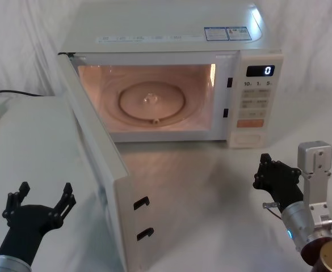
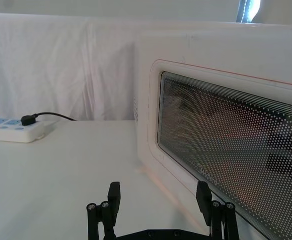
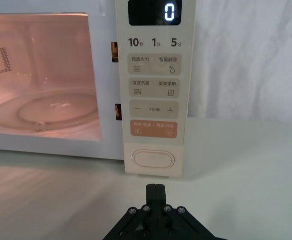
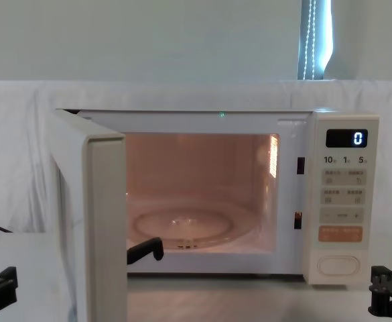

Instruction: Press the button to open the microwave door with one hand; close the microwave door with the other hand.

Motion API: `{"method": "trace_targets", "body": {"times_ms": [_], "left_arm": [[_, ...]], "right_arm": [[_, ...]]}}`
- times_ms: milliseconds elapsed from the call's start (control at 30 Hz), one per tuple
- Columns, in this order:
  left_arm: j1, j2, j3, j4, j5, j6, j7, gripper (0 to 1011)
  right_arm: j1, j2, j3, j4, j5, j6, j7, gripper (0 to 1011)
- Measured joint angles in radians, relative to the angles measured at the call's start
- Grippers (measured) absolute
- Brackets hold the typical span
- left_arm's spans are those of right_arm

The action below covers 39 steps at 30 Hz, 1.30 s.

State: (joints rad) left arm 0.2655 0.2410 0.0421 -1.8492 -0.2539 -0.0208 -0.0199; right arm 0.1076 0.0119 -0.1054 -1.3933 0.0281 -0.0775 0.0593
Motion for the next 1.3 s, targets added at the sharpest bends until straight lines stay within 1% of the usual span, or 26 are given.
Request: {"method": "trace_targets", "body": {"times_ms": [33,167,300,400,433,500,600,667,700,767,800,900,967,1000,1067,1100,1133,1300], "left_arm": [[0.0,0.0,0.0,0.0,0.0,0.0,0.0,992],[0.0,0.0,0.0,0.0,0.0,0.0,0.0,885],[0.0,0.0,0.0,0.0,0.0,0.0,0.0,803],[0.0,0.0,0.0,0.0,0.0,0.0,0.0,712],[0.0,0.0,0.0,0.0,0.0,0.0,0.0,648],[0.0,0.0,0.0,0.0,0.0,0.0,0.0,608],[0.0,0.0,0.0,0.0,0.0,0.0,0.0,503],[0.0,0.0,0.0,0.0,0.0,0.0,0.0,472],[0.0,0.0,0.0,0.0,0.0,0.0,0.0,401],[0.0,0.0,0.0,0.0,0.0,0.0,0.0,357],[0.0,0.0,0.0,0.0,0.0,0.0,0.0,296],[0.0,0.0,0.0,0.0,0.0,0.0,0.0,216],[0.0,0.0,0.0,0.0,0.0,0.0,0.0,138],[0.0,0.0,0.0,0.0,0.0,0.0,0.0,124],[0.0,0.0,0.0,0.0,0.0,0.0,0.0,42],[0.0,0.0,0.0,0.0,0.0,0.0,0.0,42],[0.0,0.0,0.0,0.0,0.0,0.0,0.0,5],[0.002,-0.002,-0.006,-0.01,0.002,0.002,-0.011,0]], "right_arm": [[0.0,0.0,0.0,0.0,0.0,0.0,0.0,0],[0.001,0.0,0.0,0.0,0.0,0.001,0.0,0],[0.001,0.001,0.0,0.001,0.0,0.002,0.0,0],[0.001,0.001,0.0,0.001,0.0,0.002,0.0,0],[0.001,0.001,0.0,0.001,0.0,0.002,0.0,0],[0.002,0.001,0.0,0.001,0.0,0.003,0.0,0],[0.002,0.001,0.0,0.002,0.0,0.003,0.0,0],[0.002,0.001,0.0,0.002,0.0,0.003,0.0,0],[0.002,0.001,0.0,0.002,0.0,0.003,0.0,0],[0.002,0.001,0.0,0.002,0.0,0.003,0.0,0],[0.002,0.001,0.0,0.002,0.0,0.003,0.0,0],[0.002,0.001,0.0,0.002,0.0,0.003,0.0,0],[0.002,0.001,0.0,0.002,0.0,0.004,0.0,0],[0.002,0.001,0.0,0.002,0.0,0.004,0.0,0],[0.002,0.001,0.0,0.002,0.0,0.004,0.0,0],[0.002,0.001,0.0,0.002,0.0,0.004,0.0,0],[0.002,0.001,0.0,0.002,0.0,0.004,0.0,0],[0.002,0.001,0.0,0.002,0.0,0.004,0.0,0]]}}
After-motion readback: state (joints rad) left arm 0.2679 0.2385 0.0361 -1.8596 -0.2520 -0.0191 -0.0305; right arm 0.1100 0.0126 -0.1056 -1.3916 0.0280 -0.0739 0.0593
